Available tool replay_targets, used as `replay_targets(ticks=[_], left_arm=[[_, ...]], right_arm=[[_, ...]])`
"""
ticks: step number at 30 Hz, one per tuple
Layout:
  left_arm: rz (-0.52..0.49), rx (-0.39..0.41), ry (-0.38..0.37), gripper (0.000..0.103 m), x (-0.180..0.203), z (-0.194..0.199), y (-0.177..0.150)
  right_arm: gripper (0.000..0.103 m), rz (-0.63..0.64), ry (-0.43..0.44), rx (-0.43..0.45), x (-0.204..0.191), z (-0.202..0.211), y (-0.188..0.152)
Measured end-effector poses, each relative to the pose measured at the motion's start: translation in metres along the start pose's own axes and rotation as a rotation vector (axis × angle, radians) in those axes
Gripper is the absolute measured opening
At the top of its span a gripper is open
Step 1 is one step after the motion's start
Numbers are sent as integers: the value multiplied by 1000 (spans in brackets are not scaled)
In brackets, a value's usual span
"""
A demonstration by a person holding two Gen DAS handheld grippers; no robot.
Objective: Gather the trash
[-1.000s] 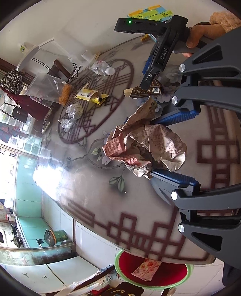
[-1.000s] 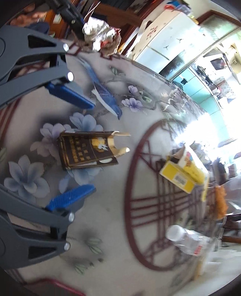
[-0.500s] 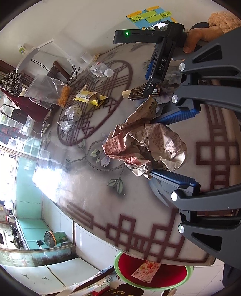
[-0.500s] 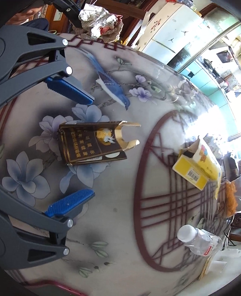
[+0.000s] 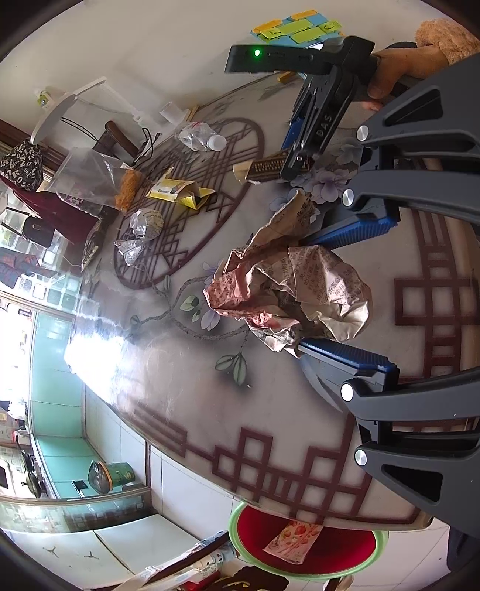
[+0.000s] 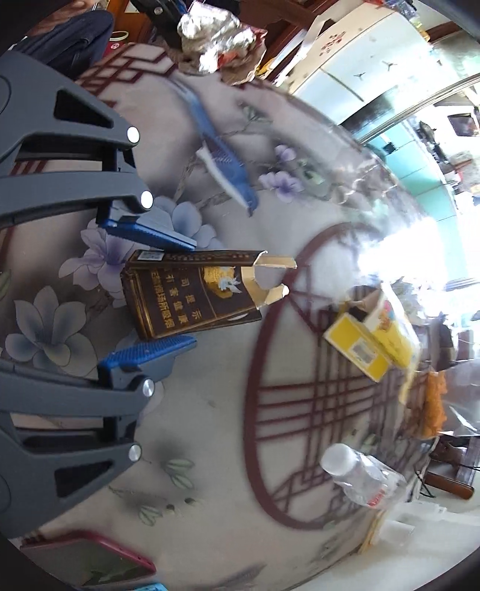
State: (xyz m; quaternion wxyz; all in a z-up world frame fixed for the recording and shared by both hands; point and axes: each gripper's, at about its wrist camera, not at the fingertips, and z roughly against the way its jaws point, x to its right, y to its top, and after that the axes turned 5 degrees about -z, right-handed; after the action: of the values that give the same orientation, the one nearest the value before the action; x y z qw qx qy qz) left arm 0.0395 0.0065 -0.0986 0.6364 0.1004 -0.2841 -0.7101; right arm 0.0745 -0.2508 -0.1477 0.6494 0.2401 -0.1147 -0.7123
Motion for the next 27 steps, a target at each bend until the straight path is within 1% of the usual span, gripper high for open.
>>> replay_targets(ticks=[9,13,16,22,27], left_arm=[[15,41,32,46,-16,11,7],[4,63,59,46,-20,19,10],[-1,79,74,46,-23,25,12],[-20,111,114,46,-27,36,11],[1,129,132,46,-43,43,8]], right_arm=[[46,32,31,40,-16,27,4],[46,50,49,54,-27,38,4],[46,62,76,53,-37,42,4],[46,127,128,49,-71,46,-2],[46,175,162,44,-104,49,-5]])
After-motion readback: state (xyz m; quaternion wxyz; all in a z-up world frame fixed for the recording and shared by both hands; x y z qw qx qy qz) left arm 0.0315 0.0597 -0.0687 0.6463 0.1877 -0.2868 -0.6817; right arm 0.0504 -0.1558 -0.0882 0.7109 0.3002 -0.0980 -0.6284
